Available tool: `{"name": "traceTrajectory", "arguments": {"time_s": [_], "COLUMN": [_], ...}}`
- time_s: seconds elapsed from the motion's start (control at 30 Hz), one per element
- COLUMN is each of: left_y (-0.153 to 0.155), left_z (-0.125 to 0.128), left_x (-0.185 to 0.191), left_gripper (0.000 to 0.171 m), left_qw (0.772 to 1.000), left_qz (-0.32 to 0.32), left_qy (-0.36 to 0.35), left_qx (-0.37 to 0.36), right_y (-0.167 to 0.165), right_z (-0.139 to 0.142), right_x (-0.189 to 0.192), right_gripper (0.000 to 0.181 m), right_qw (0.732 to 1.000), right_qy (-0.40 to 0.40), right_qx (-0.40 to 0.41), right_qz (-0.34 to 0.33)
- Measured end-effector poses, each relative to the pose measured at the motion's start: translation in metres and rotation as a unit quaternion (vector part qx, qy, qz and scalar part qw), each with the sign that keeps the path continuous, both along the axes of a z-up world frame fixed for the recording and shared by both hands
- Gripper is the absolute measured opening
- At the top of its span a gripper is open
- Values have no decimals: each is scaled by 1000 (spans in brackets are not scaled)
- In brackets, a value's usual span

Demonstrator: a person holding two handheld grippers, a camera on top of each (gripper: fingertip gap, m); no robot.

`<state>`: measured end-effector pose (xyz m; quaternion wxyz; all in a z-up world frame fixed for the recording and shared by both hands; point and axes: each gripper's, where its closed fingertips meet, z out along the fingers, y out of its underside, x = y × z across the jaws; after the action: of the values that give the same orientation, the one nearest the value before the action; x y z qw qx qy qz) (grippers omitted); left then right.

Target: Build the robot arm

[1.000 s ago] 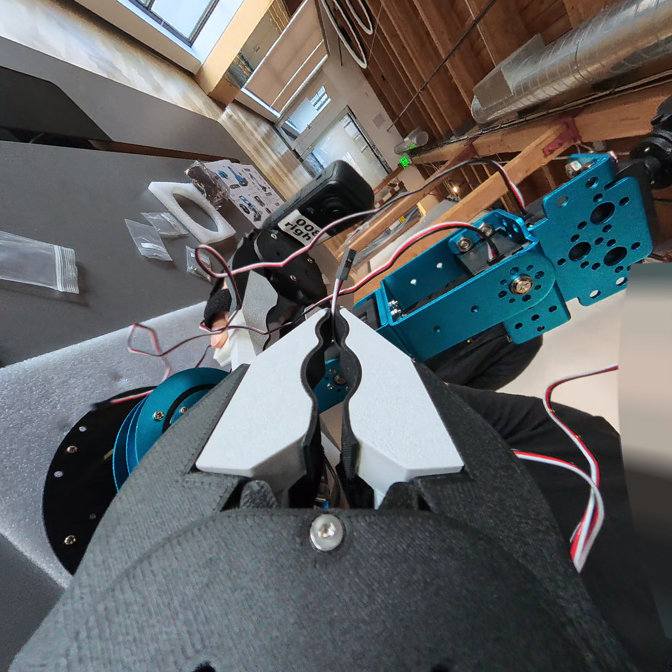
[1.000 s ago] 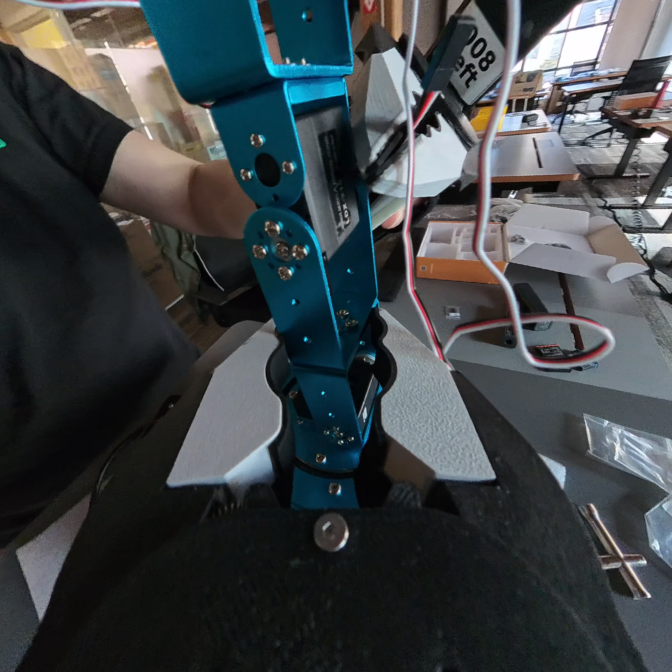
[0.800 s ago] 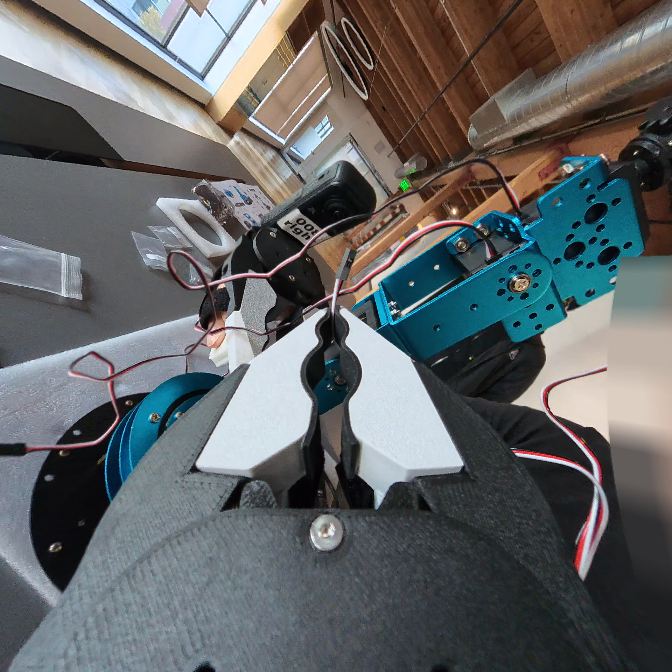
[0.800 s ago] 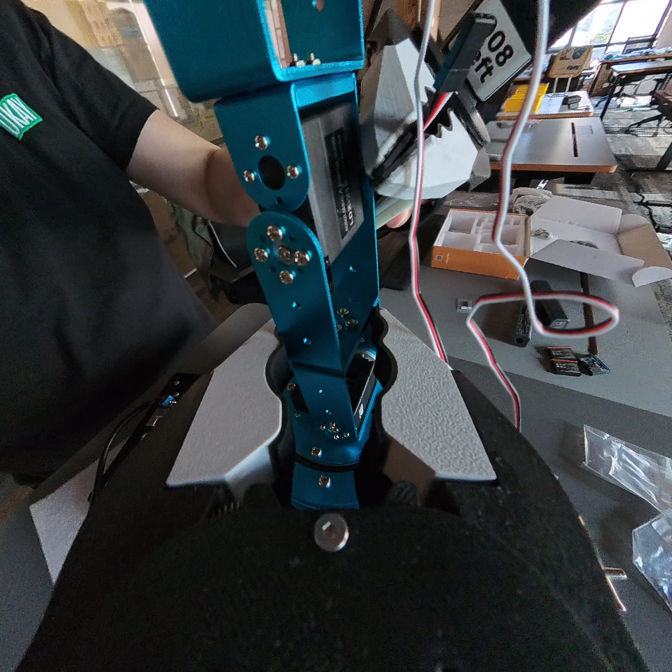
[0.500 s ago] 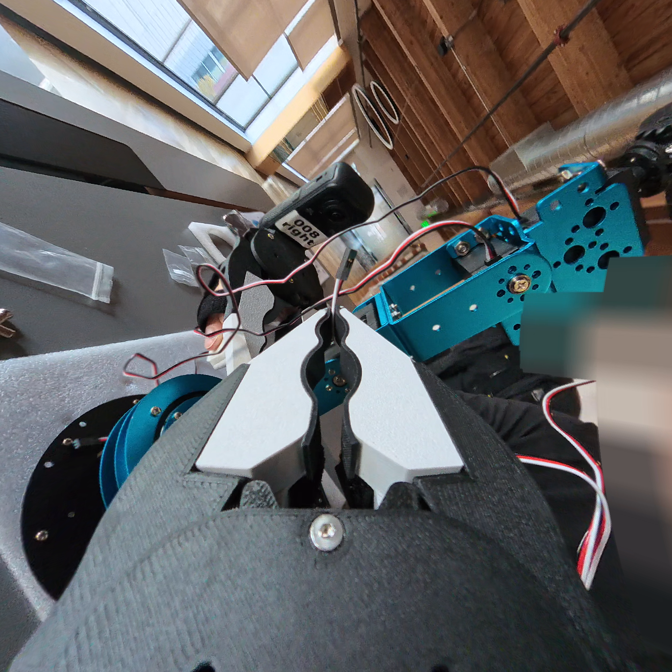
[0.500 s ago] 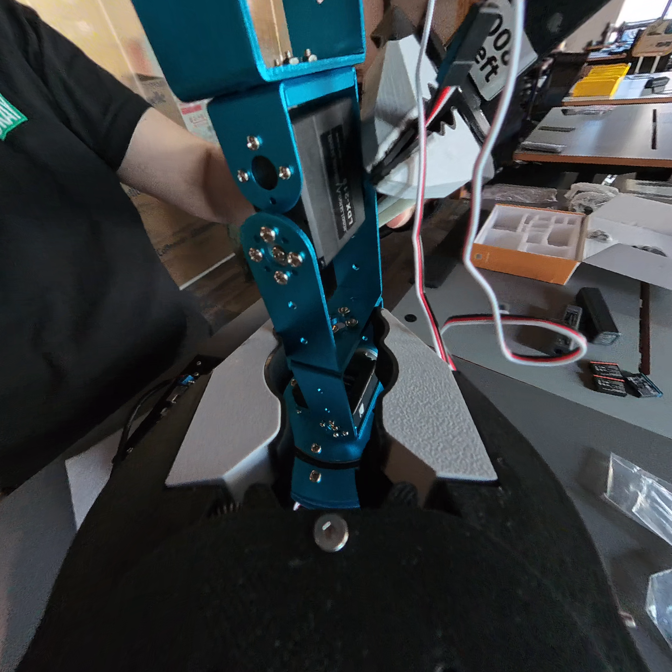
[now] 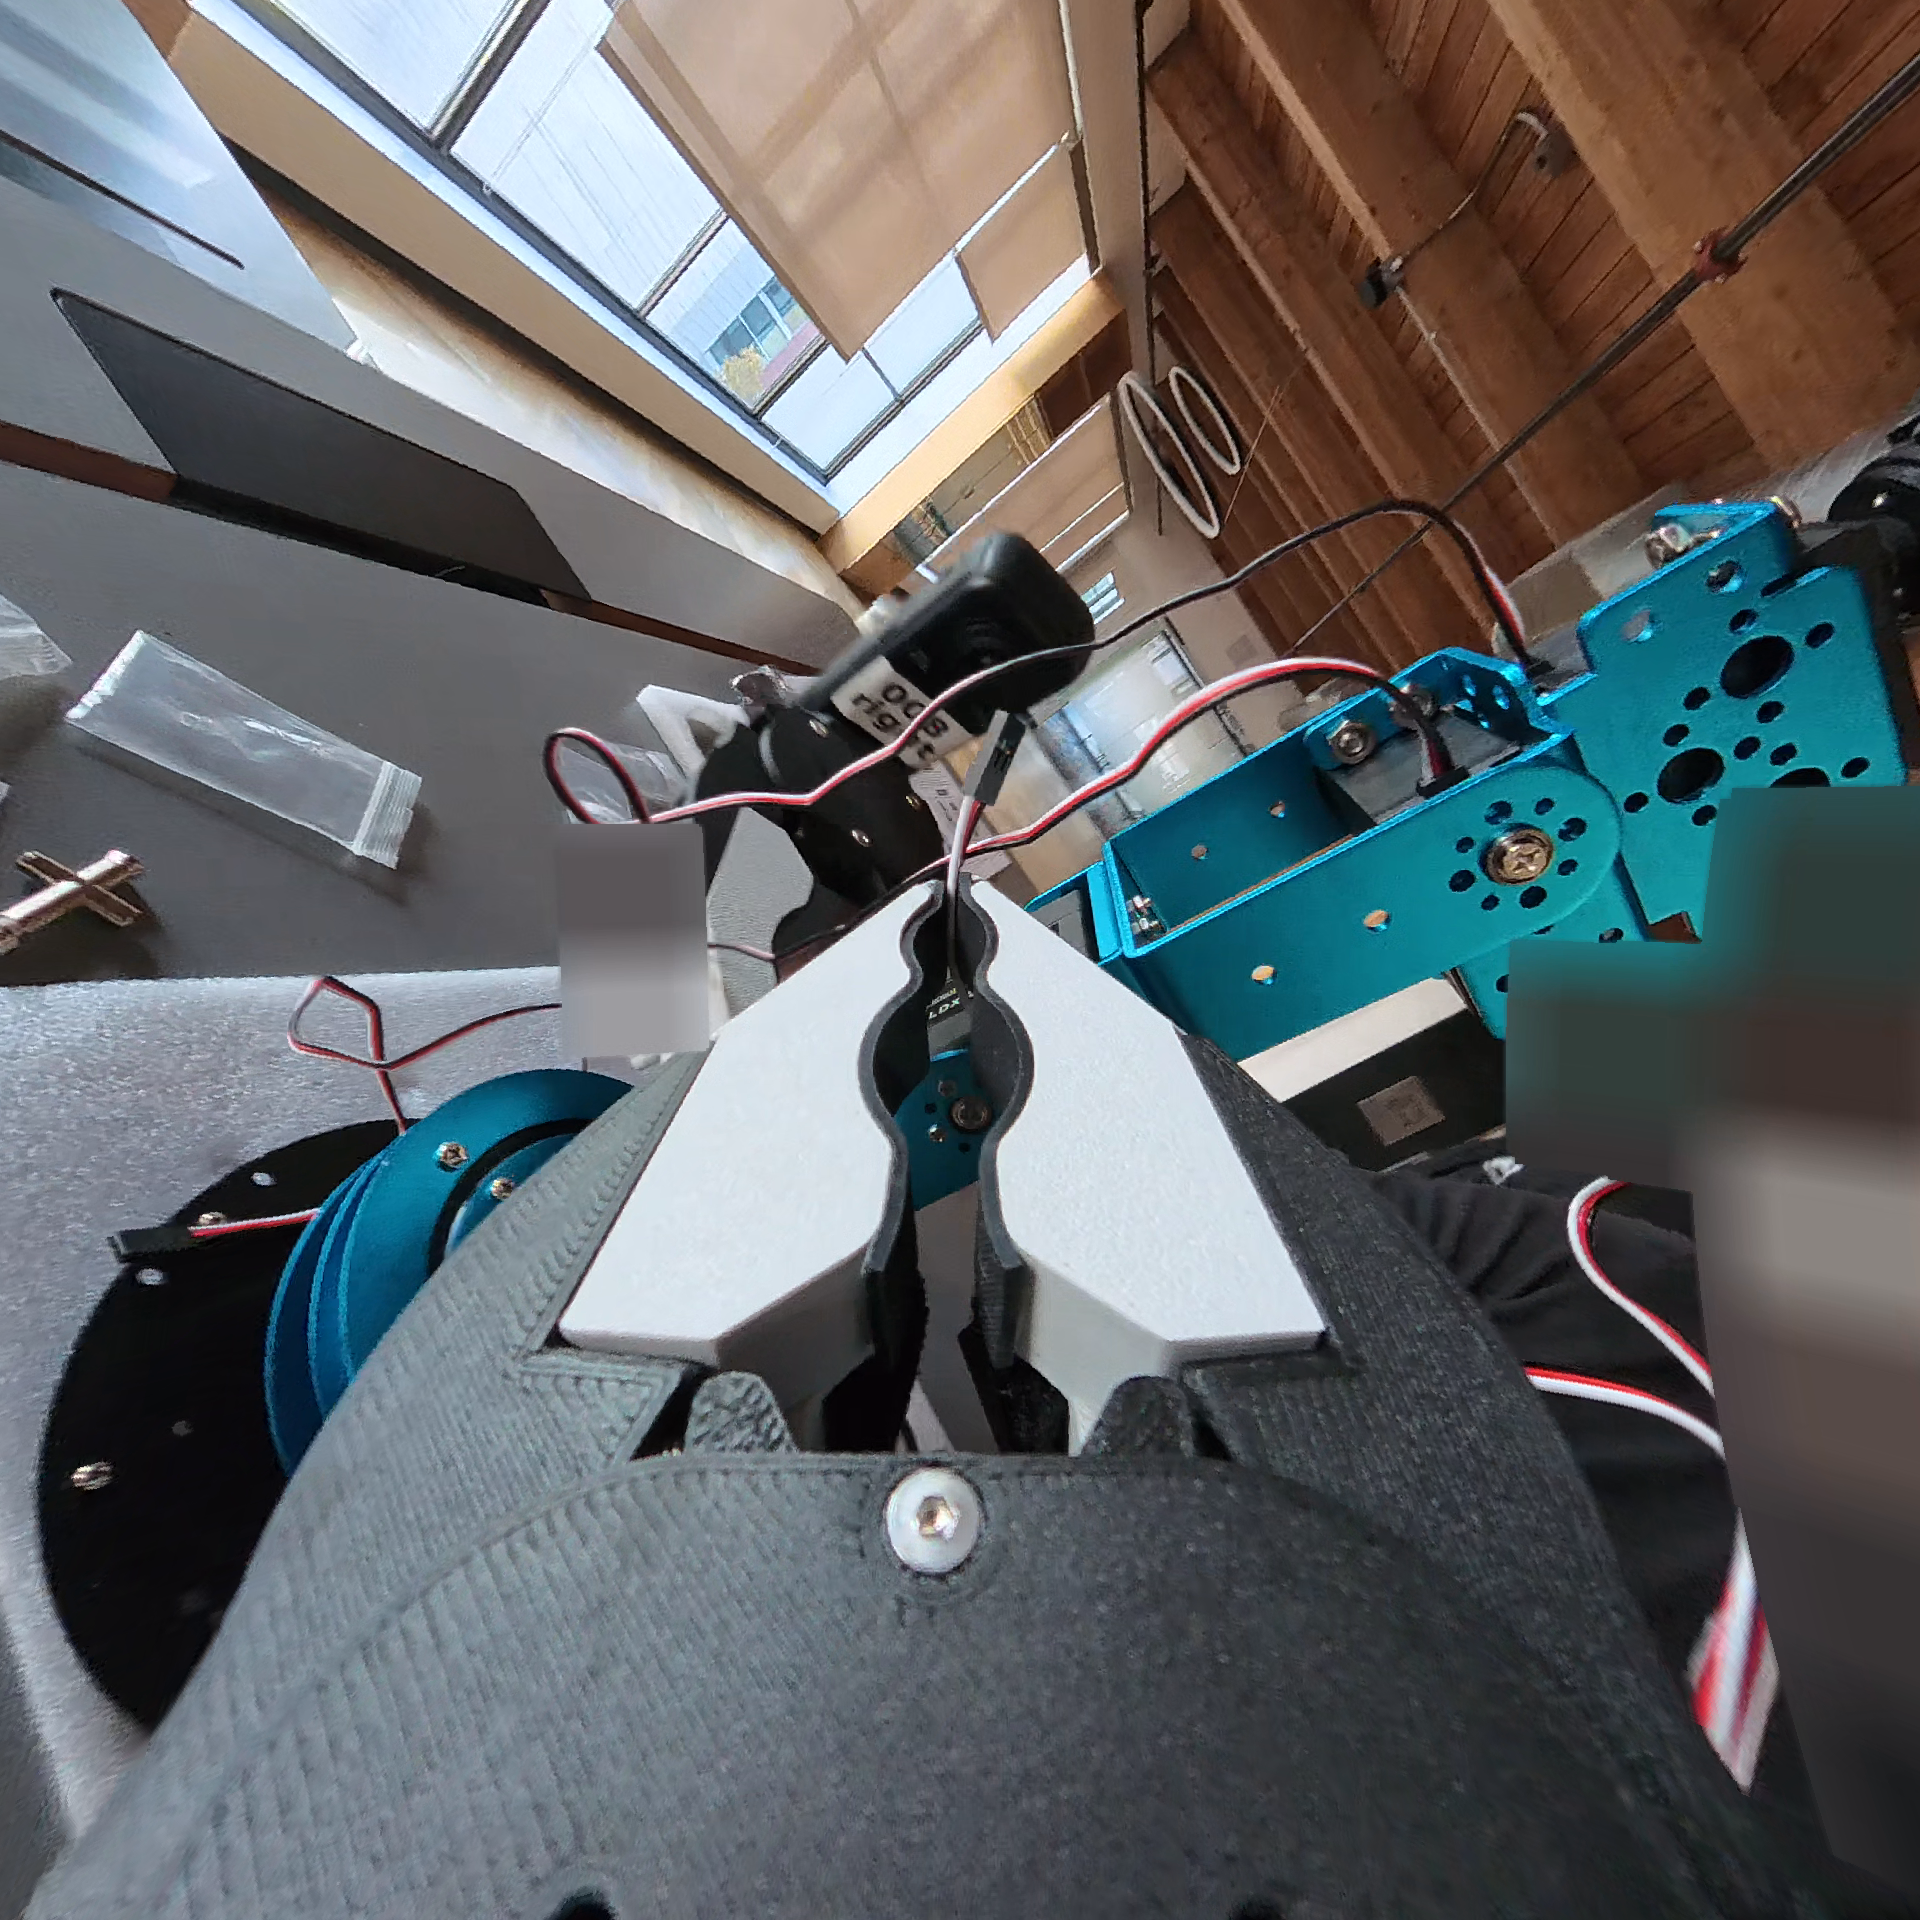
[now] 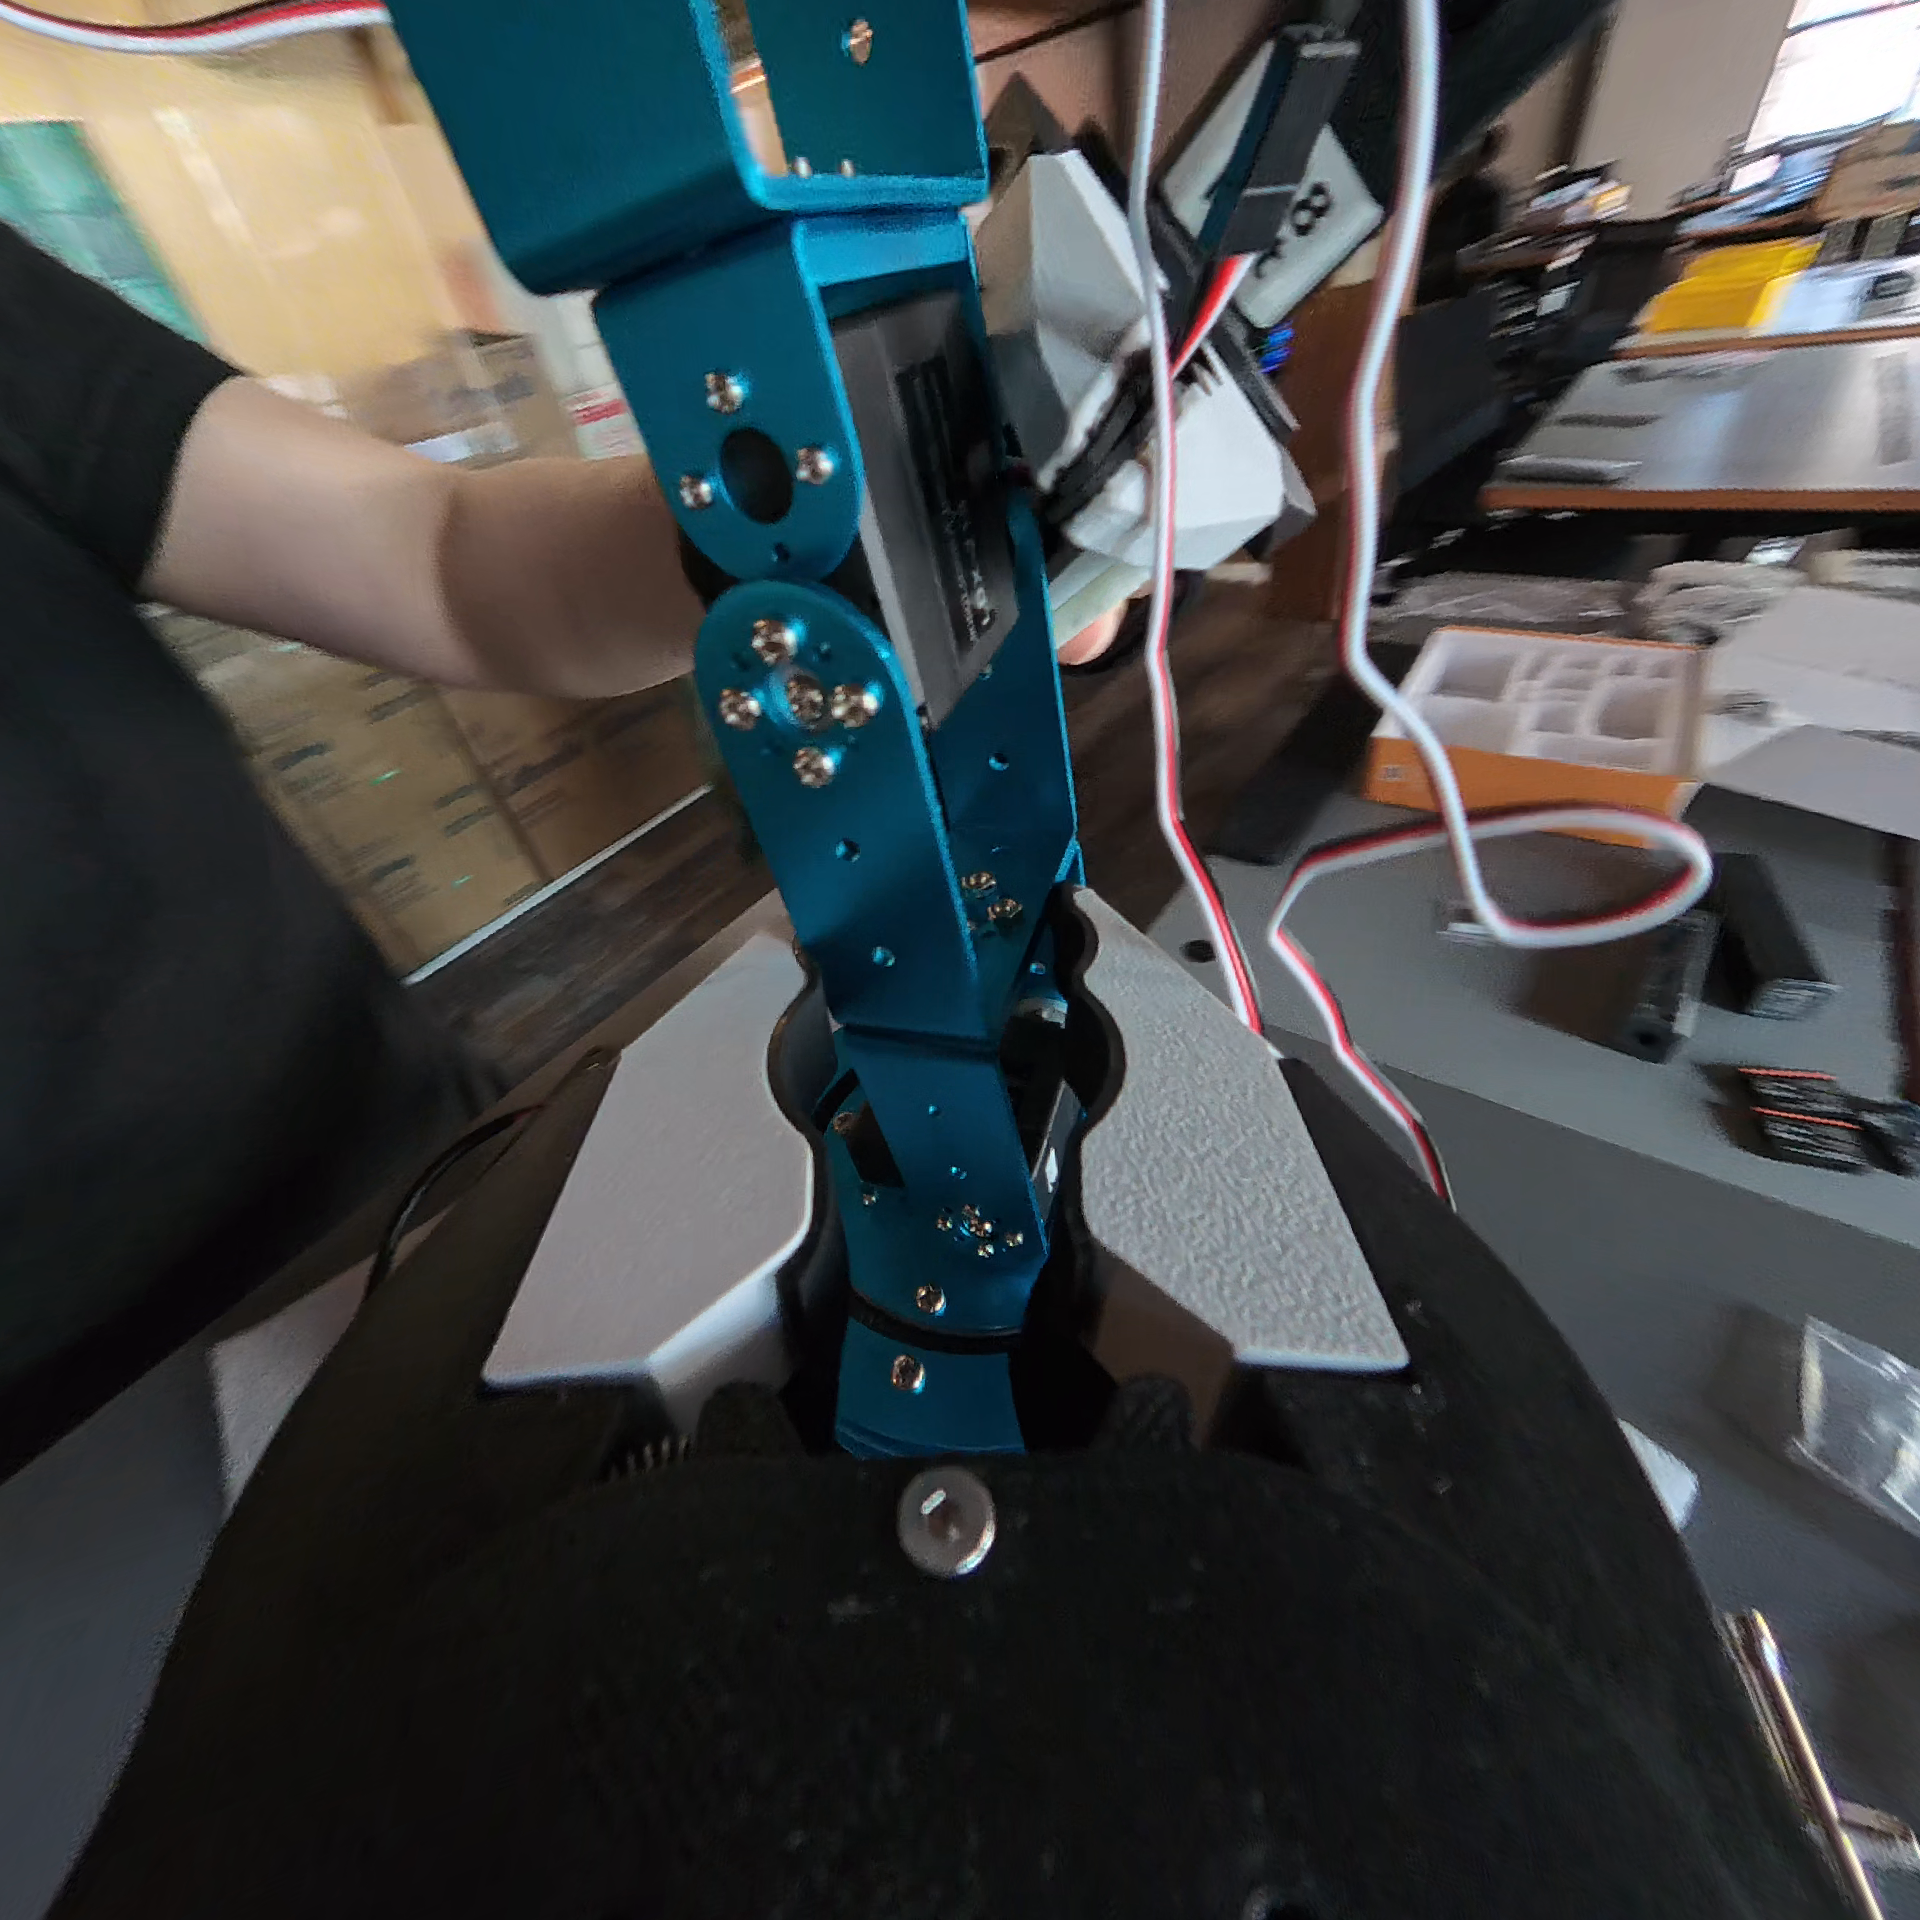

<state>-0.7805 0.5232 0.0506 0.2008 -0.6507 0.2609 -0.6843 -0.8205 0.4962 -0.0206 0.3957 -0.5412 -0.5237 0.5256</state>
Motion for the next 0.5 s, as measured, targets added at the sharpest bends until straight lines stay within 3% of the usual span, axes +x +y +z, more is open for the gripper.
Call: {"name": "traceTrajectory", "arguments": {"time_s": [0.23, 0.4, 0.5], "left_y": [24, 35, 43], "left_z": [13, 21, 37], "left_x": [-26, -52, -77], "left_gripper": [0, 0, 0], "left_qw": [997, 992, 984], "left_qz": [56, 99, 138], "left_qy": [-61, -63, -98], "left_qx": [-1, 52, 46], "right_y": [10, 1, -20], "right_z": [7, 29, 36], "right_x": [9, 42, 70], "right_gripper": [30, 33, 36], "right_qw": [989, 956, 935], "right_qy": [19, 33, 39], "right_qx": [39, 88, 101], "right_qz": [-144, -278, -339]}}
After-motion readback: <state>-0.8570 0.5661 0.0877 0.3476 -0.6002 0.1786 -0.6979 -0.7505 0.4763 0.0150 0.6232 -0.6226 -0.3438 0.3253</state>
